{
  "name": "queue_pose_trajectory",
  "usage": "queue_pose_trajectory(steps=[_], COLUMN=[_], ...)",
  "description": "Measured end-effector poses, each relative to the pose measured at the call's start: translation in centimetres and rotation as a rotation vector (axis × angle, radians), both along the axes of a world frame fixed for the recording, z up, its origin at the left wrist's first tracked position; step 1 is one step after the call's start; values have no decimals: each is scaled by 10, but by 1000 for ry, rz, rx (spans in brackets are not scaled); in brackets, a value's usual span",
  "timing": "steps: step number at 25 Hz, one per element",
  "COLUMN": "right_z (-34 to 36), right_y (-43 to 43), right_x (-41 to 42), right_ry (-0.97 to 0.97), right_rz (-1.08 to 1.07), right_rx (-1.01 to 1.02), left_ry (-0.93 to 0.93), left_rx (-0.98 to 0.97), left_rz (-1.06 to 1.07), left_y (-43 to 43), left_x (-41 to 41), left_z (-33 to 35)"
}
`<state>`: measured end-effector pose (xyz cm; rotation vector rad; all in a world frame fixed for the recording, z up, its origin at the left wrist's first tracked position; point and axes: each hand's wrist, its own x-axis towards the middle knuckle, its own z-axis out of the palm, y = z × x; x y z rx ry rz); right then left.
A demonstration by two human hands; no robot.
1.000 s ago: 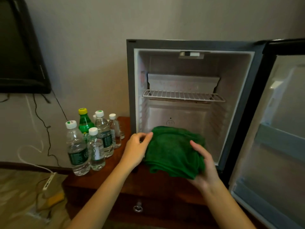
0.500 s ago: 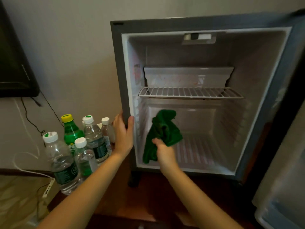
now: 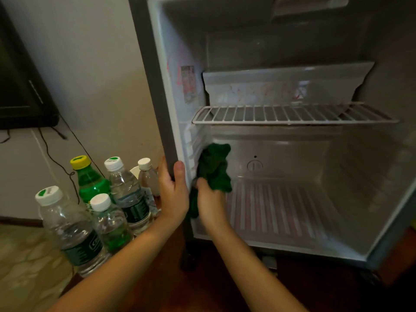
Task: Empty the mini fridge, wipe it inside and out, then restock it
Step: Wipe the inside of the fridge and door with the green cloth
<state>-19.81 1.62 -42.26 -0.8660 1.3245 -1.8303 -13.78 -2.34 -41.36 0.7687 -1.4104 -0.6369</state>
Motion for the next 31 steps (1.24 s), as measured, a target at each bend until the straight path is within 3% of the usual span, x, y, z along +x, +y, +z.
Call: queue_pose_trajectory(steps=[4, 6, 9, 11, 13, 15, 18, 20, 24, 26, 28, 31], right_z=[4, 7, -13, -24, -19, -7, 6, 9, 3, 0, -3, -24], right_y=[-29, -48, -22, 9, 32, 43, 36, 2, -79, -93, -98, -108], right_x=[-28, -43, -39, -44, -61, -81, -118, -142, -161, -138, -97, -61], right_ry=[71, -6, -198, -456, -752, -838, -562, -390, -248, -21, 105, 196], right_rz=[8, 22, 55, 38, -74, -294, -664, -712, -582, -455, -315, -326], right_rx=[30, 123, 234, 256, 110, -91, -183, -123, 150, 265, 294, 152], left_ry=[55, 62, 65, 63, 57, 66, 55, 53, 75, 61, 57, 52], left_rx=[33, 21, 25, 29, 22, 18, 9, 0, 28, 17, 8, -6], left_rz=[-62, -52, -61, -79, -106, -129, -97, -95, -120, -95, -87, -72], left_y=[-4, -7, -8, -9, -11, -12, -14, -15, -15, -16, -17, -17], left_x=[-1, -1, -1, 1, 2, 3, 2, 2, 1, 2, 2, 1], left_z=[-2, -5, -6, -7, -9, -10, -12, -12, -15, -17, -18, -17])
